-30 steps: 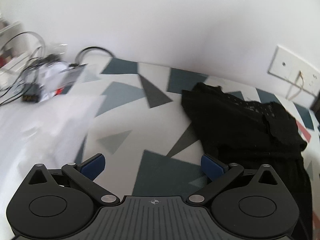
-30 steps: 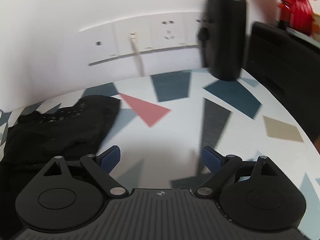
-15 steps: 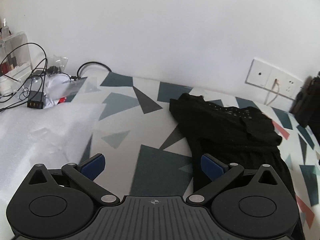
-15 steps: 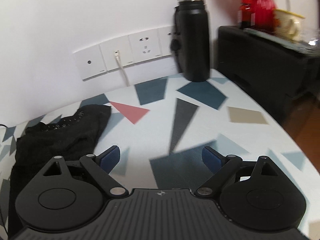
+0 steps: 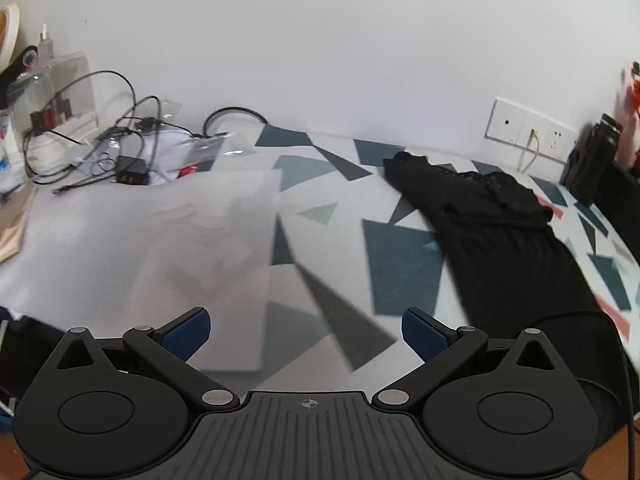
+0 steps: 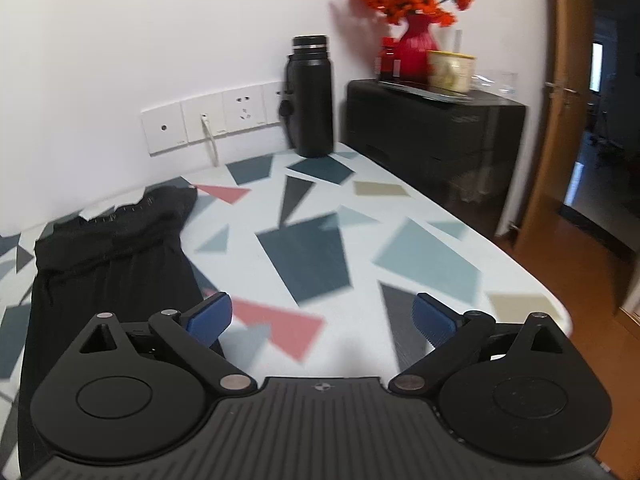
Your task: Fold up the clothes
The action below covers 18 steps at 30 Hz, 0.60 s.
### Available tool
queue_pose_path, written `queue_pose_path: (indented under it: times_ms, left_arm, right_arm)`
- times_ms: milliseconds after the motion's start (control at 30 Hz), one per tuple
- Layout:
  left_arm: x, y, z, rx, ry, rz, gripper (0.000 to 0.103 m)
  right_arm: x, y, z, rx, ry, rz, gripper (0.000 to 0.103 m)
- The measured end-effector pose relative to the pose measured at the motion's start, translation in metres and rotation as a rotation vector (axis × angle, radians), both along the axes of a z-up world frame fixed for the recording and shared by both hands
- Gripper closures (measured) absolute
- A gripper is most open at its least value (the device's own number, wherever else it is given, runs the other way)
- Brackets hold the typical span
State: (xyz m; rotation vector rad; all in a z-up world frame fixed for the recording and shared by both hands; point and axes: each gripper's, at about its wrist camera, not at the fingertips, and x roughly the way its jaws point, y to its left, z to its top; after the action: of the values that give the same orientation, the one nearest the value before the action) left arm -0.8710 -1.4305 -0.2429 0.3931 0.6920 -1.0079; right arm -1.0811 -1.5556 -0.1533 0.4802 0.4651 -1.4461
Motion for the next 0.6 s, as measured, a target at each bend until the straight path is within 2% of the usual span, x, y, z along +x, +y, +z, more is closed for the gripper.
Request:
queue_pose_path:
  times_ms: [100, 233, 367, 500, 600]
  left_arm:
    - [0.004, 0.017, 0.005, -0.005, -0.030, -0.012, 0.001]
    - [-0.005, 0.018, 0.006, 0.014, -0.032, -0.056, 0.001]
    - [-0.035, 0.008, -0.006, 0.014, -0.005, -0.198, 0.001]
    - [-0.075, -0.009, -0.028, 0.081, 0.016, -0.349, 0.001]
    - [-0.099, -0.017, -0.040, 0.112, -0.006, -0.405, 0.001]
  right_arm:
    - [-0.015, 0.027, 0.003, -0.010, 0.020, -0.051, 0.003]
    - [-0.037, 0.046, 0.008, -0.027, 0.038, -0.123, 0.003]
    - [-0.052, 0.056, 0.010, -0.039, 0.051, -0.173, 0.001]
    - [-0.044, 0.058, -0.004, -0.015, 0.162, -0.153, 0.001]
    - [-0.032, 0.059, -0.014, -0.032, 0.278, -0.124, 0.001]
